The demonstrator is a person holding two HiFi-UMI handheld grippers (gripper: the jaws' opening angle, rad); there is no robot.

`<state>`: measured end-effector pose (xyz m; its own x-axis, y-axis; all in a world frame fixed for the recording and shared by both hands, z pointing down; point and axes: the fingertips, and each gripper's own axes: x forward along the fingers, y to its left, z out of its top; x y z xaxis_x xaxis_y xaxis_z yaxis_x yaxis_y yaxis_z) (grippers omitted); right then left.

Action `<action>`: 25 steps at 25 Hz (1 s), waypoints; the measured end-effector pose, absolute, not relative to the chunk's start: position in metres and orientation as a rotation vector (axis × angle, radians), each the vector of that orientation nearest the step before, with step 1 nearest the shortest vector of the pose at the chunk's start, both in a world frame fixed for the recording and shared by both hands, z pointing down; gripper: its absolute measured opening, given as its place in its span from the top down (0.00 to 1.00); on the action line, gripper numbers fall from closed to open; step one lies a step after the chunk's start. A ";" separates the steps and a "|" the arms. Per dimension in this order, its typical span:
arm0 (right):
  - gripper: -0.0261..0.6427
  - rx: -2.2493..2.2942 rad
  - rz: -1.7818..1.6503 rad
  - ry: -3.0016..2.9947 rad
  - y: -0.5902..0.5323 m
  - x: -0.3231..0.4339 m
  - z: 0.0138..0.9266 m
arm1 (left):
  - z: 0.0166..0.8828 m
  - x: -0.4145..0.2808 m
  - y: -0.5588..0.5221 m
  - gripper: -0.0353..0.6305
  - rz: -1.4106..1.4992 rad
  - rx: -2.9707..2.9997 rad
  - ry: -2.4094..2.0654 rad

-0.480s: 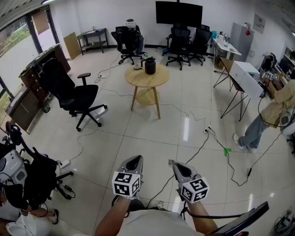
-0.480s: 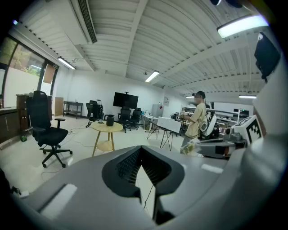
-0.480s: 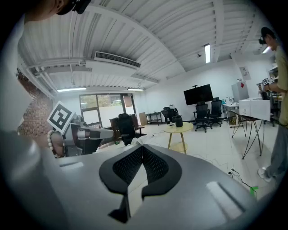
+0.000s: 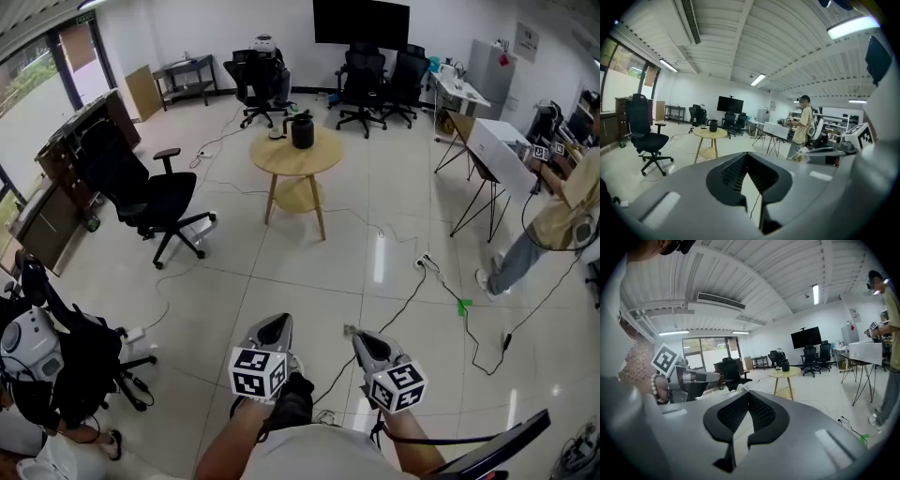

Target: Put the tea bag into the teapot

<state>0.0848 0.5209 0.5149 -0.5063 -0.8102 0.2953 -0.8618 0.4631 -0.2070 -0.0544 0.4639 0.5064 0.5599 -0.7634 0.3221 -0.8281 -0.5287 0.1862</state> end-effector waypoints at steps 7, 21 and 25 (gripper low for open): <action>0.96 1.513 0.464 -2.529 0.474 0.094 0.512 | 0.511 -0.045 0.418 0.93 0.274 2.492 -1.275; 0.96 1.536 0.483 -2.505 0.319 0.078 0.511 | 0.512 -0.059 0.264 0.93 0.263 2.485 -1.250; 0.96 1.557 0.459 -2.488 0.280 0.074 0.506 | 0.510 -0.063 0.227 0.93 0.261 2.490 -1.234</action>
<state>0.0744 0.2805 0.5064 -0.4402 -0.8452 0.3031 -0.8977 0.4073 -0.1682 -0.0626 0.2270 0.5103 0.6041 -0.7327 0.3135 -0.7969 -0.5603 0.2261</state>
